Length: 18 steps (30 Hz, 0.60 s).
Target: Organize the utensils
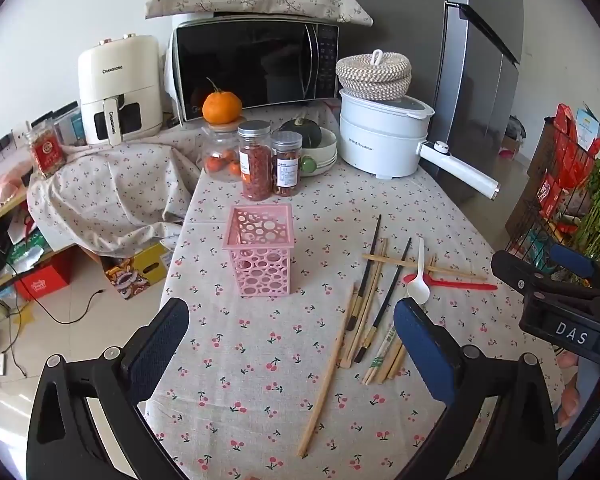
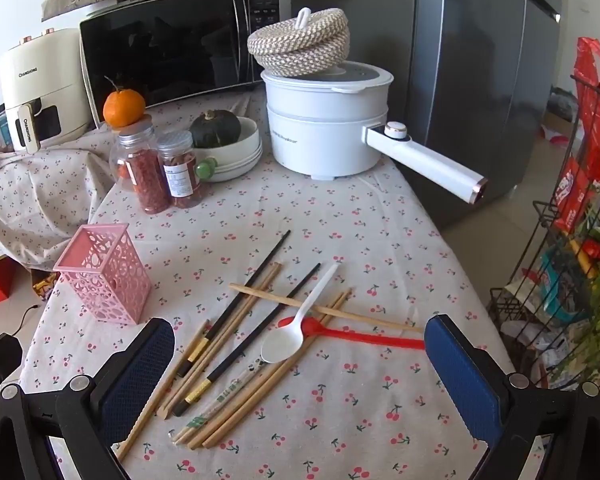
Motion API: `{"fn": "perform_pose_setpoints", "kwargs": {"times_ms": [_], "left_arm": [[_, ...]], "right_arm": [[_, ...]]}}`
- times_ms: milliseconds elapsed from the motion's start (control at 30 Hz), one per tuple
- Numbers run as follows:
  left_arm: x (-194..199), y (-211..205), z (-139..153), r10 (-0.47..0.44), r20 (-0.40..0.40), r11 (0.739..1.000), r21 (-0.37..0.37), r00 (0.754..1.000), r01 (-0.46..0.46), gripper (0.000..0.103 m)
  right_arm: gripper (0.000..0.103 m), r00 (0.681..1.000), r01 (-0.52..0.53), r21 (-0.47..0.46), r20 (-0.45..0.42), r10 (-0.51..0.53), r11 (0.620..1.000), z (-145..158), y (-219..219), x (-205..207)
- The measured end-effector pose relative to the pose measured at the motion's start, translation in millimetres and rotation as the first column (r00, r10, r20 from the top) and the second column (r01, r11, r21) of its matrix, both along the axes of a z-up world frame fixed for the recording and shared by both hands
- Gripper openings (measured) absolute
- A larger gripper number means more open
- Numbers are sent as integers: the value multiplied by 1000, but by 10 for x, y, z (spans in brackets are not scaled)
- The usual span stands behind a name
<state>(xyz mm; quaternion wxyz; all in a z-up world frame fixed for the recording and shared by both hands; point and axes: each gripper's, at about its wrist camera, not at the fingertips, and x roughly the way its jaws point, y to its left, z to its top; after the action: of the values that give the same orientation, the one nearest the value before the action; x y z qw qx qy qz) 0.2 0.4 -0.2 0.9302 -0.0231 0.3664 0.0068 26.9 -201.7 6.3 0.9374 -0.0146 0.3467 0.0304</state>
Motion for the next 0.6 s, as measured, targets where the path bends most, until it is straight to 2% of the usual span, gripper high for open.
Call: {"fn": "perform_pose_setpoints", "kwargs": {"times_ms": [100, 167, 200, 300, 600], "left_arm": [[14, 14, -8, 3, -18, 1000, -4, 1000, -3, 103], [103, 46, -43, 7, -39, 1000, 26, 999, -6, 103], [55, 30, -58, 4, -10, 999, 47, 1000, -3, 103], [-1, 15, -81, -5, 13, 998, 58, 1000, 4, 103], [8, 21, -78, -2, 2, 999, 46, 1000, 2, 103]], "right_arm": [[103, 1000, -4, -1, 4, 4, 1000, -7, 27, -8], [103, 1000, -5, 2, 11, 5, 1000, -14, 40, -30], [103, 1000, -4, 10, 2, 4, 1000, 2, 29, -1], [103, 1000, -3, 9, 1, 3, 1000, 5, 44, 7], [103, 1000, -14, 1, 0, 14, 1000, 0, 104, 1]]}}
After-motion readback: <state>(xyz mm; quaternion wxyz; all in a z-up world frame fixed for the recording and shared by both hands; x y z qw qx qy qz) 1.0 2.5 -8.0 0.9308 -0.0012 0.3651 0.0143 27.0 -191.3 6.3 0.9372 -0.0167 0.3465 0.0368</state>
